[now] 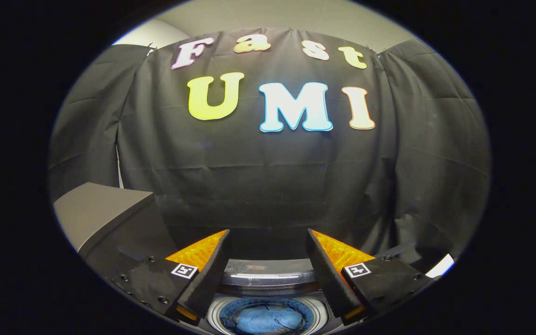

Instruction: Put the clothes into the washing machine and then close the washing machine lid.

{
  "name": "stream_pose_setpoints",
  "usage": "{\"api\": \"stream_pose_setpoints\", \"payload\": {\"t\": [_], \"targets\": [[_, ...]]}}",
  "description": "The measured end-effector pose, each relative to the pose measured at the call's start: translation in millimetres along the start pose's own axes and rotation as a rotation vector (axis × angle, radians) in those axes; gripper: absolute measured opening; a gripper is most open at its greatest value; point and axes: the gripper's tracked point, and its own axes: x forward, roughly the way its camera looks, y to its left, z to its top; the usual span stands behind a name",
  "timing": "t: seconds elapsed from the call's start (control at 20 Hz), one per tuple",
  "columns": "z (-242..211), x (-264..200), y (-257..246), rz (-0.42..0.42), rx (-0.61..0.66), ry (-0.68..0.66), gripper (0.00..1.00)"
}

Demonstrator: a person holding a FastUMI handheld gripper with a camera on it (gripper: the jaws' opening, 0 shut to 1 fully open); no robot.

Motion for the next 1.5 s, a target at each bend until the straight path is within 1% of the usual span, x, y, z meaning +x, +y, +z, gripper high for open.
{"api": "stream_pose_setpoints", "payload": {"t": [0.5,0.65,0.75,0.85,0.95,1.05,1.3,1.5], "targets": [[-16,-19,-1,0.005,-0.001,-0.011,0.99],[-26,-27,1,0.024,-0.016,-0.013,0.99],[-40,-36,-2,0.025,-0.037,0.000,0.99],[-58,-46,-14,-0.002,-0.079,0.014,0.99],[-74,-54,-12,0.023,-0.084,0.030,0.99],[-88,-64,-18,0.018,-0.091,0.051,0.99],[-93,-82,-23,0.002,-0.073,0.049,0.99],[-85,-99,-23,0.002,-0.059,0.020,0.99]]}}
